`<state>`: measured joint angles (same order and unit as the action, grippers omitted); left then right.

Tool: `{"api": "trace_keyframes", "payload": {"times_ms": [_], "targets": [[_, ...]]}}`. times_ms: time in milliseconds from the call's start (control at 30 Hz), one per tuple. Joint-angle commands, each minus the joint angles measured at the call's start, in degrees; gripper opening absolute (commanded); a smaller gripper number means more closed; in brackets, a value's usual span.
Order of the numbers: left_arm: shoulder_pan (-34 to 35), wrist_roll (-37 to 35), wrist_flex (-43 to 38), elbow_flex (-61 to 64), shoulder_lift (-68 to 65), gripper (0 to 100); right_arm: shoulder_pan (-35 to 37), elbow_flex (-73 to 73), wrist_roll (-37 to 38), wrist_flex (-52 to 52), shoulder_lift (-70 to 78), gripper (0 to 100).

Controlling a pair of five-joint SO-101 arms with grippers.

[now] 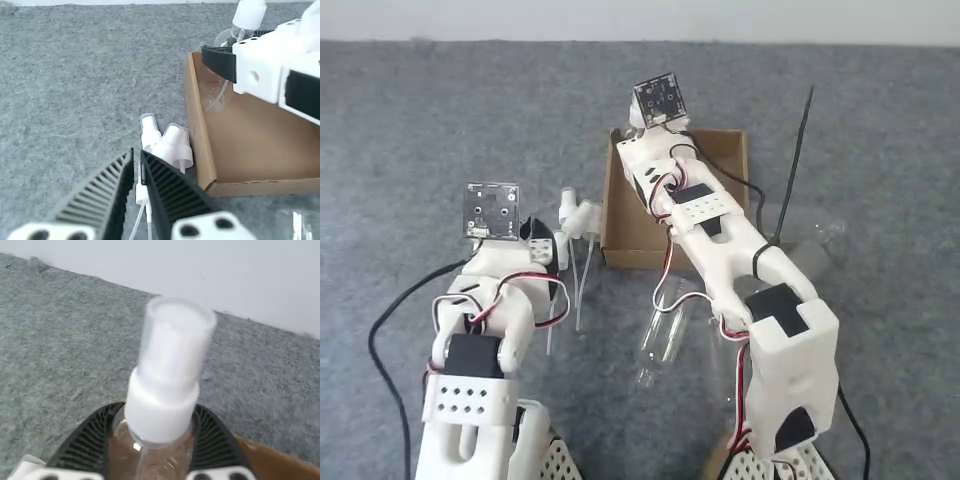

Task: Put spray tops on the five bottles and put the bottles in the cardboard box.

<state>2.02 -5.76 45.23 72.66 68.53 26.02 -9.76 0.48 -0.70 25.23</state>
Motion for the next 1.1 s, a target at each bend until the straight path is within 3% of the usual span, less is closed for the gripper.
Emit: {"api": "trace_keyframes", "payload": {"times_ms": [0,267,933,1067], "targets": [[0.09,-0.62,-1.67,-0.13,1.14,1,0.75,2.99,2.11,-0.75,-0.66,0.7],[0.09,-0.62,-1.67,-0.04,1.14,1,2.42,2.73,2.46,-0.66,-0.66,14.6],[0.00,-0.62,-1.67,-0.04,1.14,1,2.07,4.22,2.55,-0.75,-1.27,15.7],[-0.18,-0.62,-1.67,-0.04,1.14,1,2.07,4.31,2.55,-0.75,-1.27,23.4]]}}
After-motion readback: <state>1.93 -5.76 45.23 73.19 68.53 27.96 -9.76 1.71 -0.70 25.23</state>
